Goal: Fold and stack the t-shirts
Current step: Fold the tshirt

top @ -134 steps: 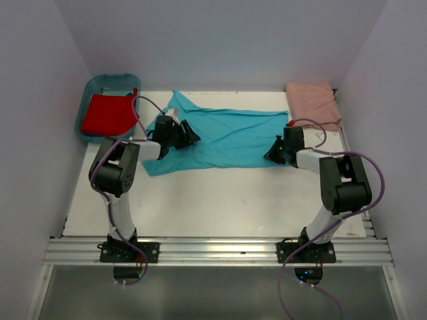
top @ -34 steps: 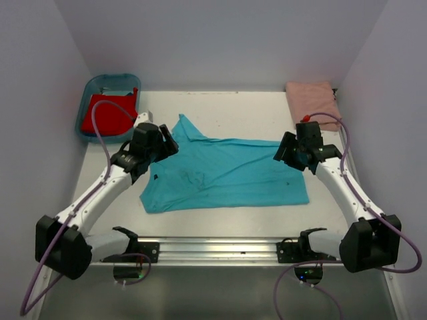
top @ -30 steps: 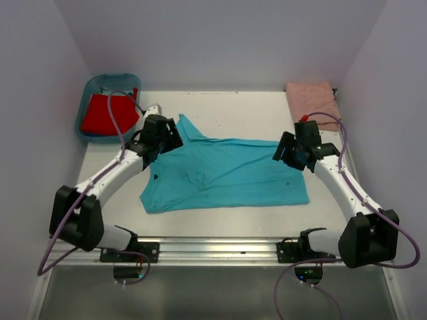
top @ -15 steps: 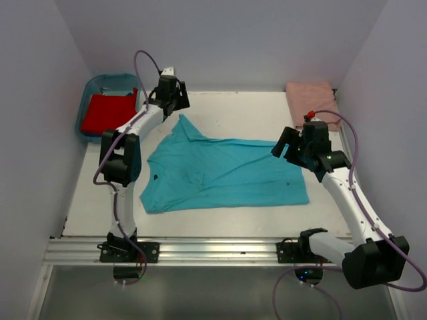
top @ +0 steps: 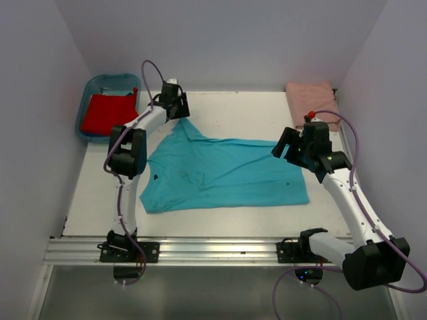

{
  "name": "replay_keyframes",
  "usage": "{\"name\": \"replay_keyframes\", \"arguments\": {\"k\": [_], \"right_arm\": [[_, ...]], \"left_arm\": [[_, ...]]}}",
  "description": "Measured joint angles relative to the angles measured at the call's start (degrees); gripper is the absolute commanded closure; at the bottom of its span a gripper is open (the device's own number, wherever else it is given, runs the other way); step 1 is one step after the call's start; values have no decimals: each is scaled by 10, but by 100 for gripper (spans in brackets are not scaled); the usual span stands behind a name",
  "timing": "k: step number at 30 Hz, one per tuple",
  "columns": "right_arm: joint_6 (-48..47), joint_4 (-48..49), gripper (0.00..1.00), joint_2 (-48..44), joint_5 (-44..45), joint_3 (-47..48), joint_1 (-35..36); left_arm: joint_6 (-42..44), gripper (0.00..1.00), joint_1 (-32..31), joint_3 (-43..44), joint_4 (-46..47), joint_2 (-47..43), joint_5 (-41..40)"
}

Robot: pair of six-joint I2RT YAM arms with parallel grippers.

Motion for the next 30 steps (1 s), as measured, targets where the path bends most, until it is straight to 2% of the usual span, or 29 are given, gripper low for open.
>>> {"name": "replay_keyframes", "arguments": {"k": [8,17,23,30], "right_arm": [[0,0,19,3,0,-3,0],[0,-1,22,9,1,-5,0],[1,-1,30,9,3,-8,0],[4,-1,35,13,15,-8,0]], "left_arm": [[-2,32,16,10,5,17,35],[-9,39,33,21,26,44,69],[-24,57,35,16,43,46,100],[-33,82,36,14,40,47,120]]}}
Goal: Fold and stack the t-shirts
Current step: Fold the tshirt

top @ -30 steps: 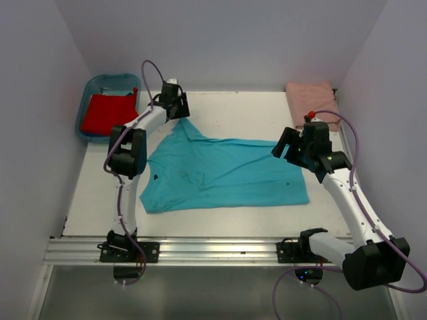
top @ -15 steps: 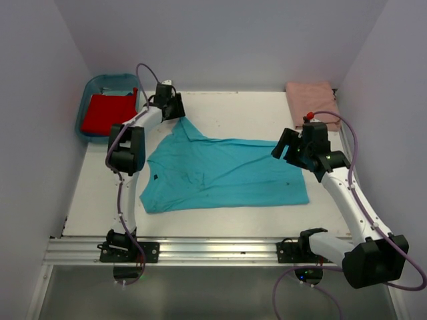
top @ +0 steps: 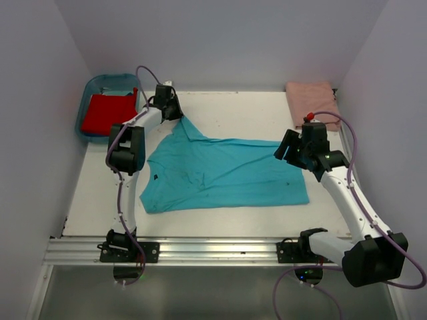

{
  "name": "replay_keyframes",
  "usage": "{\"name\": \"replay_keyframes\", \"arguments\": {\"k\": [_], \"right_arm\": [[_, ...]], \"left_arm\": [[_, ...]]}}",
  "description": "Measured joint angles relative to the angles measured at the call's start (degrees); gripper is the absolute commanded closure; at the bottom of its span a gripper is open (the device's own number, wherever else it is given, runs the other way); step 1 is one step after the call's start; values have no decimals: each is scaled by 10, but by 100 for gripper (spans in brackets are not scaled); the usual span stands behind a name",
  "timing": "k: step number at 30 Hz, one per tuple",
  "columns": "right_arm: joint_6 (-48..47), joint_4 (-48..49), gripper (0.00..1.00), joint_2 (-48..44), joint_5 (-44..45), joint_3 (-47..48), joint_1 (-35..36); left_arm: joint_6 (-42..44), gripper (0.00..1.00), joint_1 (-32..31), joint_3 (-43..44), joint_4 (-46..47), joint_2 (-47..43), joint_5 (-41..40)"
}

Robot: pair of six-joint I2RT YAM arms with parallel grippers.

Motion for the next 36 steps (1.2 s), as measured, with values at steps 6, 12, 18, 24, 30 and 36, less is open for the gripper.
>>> {"name": "replay_keyframes", "arguments": {"k": [6,12,18,24,30,36], "right_arm": [[14,0,70,12,47,0,0],[50,8,100,32,122,-4,0],[85,33,55,84,209,-7,-22],[103,46,35,205,228,30,-75],[104,88,40,288,222,64,-96],[103,172,42,330,180,62,-122]], "left_arm": [[0,100,1,-1,0,0,0],[0,100,8,-18,12,-5,6],[-5,100,13,-52,12,-42,15],[-16,100,13,-81,10,-122,24],[-34,100,13,-126,26,-191,47],[-54,100,13,-196,45,-210,66]]}}
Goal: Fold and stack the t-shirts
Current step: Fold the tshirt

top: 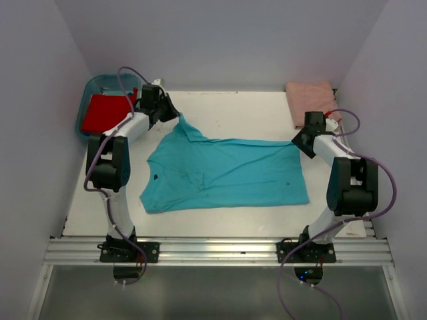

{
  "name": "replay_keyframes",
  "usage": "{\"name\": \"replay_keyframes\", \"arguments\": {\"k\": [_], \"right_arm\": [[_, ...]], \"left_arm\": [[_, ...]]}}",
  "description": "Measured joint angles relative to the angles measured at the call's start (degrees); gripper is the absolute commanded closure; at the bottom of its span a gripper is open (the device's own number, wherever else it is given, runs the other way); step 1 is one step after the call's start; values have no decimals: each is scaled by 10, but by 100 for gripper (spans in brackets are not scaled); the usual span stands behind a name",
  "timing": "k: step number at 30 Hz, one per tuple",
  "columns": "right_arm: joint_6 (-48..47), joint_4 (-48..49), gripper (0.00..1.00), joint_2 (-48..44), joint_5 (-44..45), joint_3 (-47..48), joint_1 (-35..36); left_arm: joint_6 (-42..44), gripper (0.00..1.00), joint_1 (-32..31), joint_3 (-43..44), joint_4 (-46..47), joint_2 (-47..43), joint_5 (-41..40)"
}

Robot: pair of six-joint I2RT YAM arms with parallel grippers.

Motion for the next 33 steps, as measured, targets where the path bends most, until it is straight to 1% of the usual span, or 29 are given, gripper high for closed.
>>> {"name": "replay_keyframes", "arguments": {"k": [8,12,19,22,27,33], "right_arm": [[8,98,45,50,-81,-15,-30],[28,145,47,57,-126,-41,-45],[62,228,50,57,-168,-75,-62],[68,239,52,58,-181,-80,-67],[73,254,60,66,-196,-80,-76],[71,257,59,68,-195,-81,-81]], "left_arm": [[-21,100,0,-73,8,-17,26],[-21,100,0,-83,16,-32,29],[-21,100,0,-83,30,-43,31],[-21,100,0,-83,31,-43,32],[-21,100,0,-83,32,-43,35],[-21,100,0,-83,33,-43,37]]}}
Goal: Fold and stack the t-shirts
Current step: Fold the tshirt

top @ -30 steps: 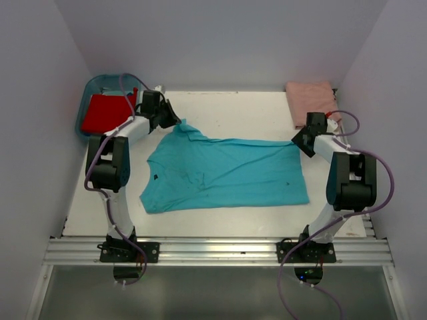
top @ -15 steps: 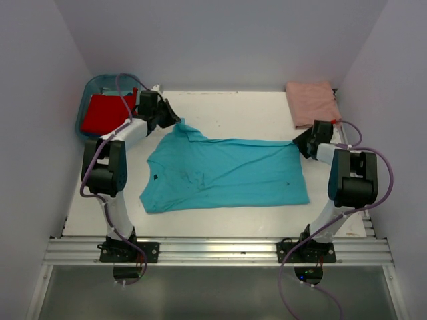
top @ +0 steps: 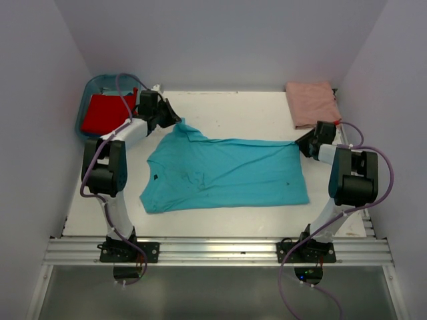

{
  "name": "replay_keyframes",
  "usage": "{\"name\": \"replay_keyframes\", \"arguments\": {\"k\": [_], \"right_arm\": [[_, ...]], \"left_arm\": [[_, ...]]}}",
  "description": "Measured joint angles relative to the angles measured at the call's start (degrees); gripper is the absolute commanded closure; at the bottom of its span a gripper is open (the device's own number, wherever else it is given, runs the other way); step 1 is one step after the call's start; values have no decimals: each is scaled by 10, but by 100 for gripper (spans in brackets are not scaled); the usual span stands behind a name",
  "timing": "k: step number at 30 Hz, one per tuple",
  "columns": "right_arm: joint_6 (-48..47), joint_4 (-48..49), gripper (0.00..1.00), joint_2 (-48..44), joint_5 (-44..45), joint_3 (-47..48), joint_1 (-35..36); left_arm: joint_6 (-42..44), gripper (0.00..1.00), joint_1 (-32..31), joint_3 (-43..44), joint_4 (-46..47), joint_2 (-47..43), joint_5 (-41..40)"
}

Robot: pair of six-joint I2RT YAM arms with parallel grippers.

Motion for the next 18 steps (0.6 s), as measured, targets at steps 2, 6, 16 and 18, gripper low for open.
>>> {"name": "replay_keyframes", "arguments": {"k": [2,6,16,18], "right_arm": [[-1,0,60,0,1,0,0],[-3,0,59,0,3,0,0],[-12,-2,62,5,3,13,0],[-14,-1,62,8,3,17,0]], "left_arm": [[0,100,0,0,0,0,1],[0,100,0,0,0,0,2],[0,100,0,0,0,0,2],[0,100,0,0,0,0,2]]}}
